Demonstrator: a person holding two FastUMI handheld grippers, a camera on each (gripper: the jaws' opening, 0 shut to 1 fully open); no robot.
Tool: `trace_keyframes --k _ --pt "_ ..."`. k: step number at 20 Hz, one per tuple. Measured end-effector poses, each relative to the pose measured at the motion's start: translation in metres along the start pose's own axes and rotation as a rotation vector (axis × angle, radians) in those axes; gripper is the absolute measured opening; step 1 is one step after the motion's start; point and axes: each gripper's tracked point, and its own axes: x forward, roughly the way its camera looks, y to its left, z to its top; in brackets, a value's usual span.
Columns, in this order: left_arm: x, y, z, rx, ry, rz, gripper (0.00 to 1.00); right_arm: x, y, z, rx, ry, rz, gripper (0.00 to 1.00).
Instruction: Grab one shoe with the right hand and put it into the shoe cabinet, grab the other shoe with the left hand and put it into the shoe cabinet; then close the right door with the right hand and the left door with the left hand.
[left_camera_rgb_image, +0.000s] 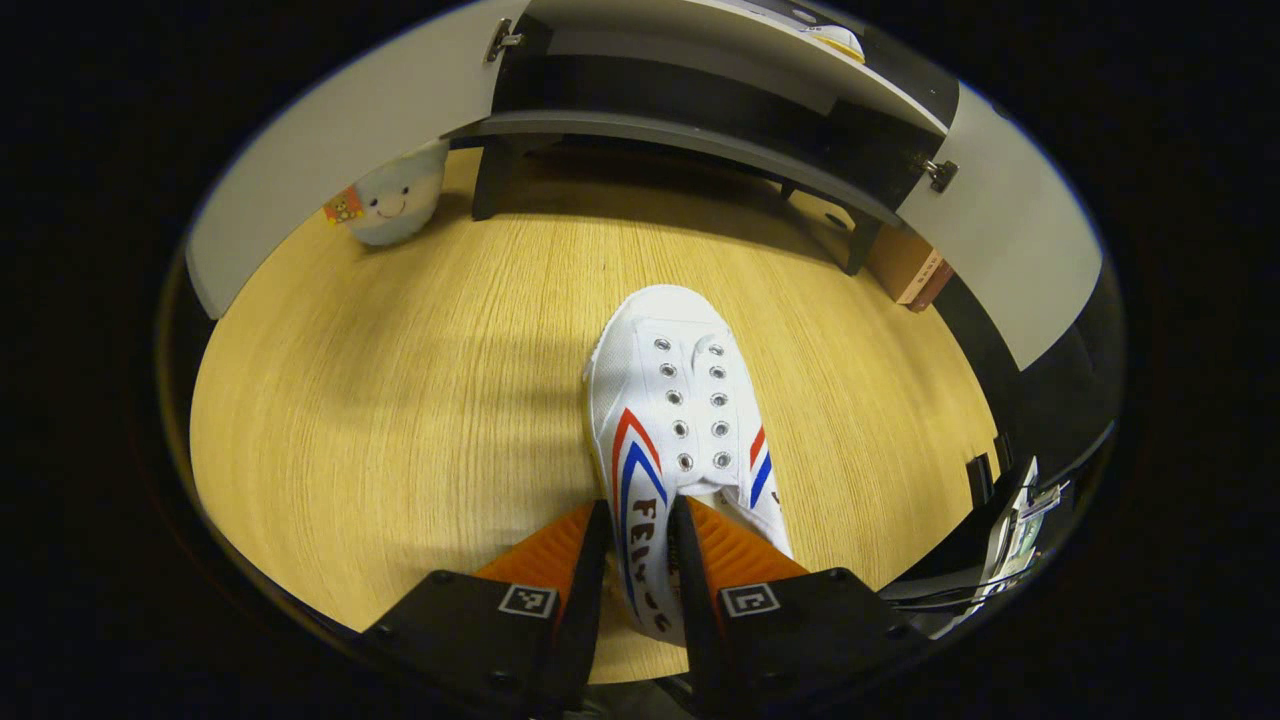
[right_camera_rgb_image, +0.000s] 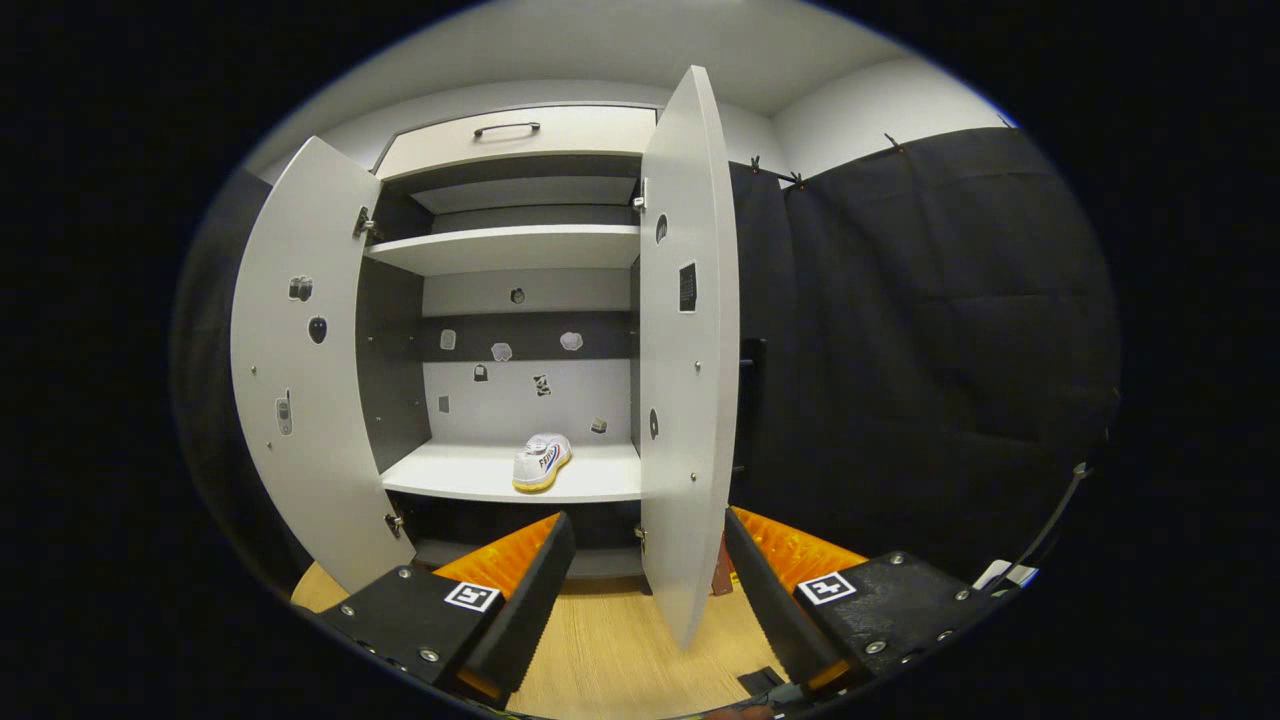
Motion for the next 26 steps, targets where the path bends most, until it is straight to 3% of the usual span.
trace_keyframes --k 3,4,5,8,14,19,26 --pt "0.013 0.013 0.009 -0.082 -0.017 0.0 0.12 0.0 0.007 0.002 0.001 -0.006 0.017 0.92" --pt "0.006 0.019 0.005 -0.103 -0.031 -0.005 0.07 0.0 0.009 0.002 -0.002 -0.008 0.021 0.92" --pt "-0.002 0.022 0.004 -0.12 -0.029 -0.002 0.07 0.0 0.01 0.003 -0.007 -0.008 0.024 0.92" --pt "-0.038 0.007 0.03 -0.162 -0.087 -0.133 0.06 0.001 0.012 0.006 -0.006 -0.018 0.023 0.93" --pt "-0.149 0.018 0.135 -0.084 -0.22 -0.192 0.06 0.001 0.02 0.016 0.028 -0.052 0.034 0.92" --pt "-0.236 0.033 0.231 -0.022 -0.331 -0.202 0.06 0.002 0.021 0.029 0.035 -0.09 0.029 0.92" --pt "-0.272 -0.003 0.326 -0.004 -0.479 -0.203 0.06 0.005 0.002 0.043 0.011 -0.137 -0.031 0.93"
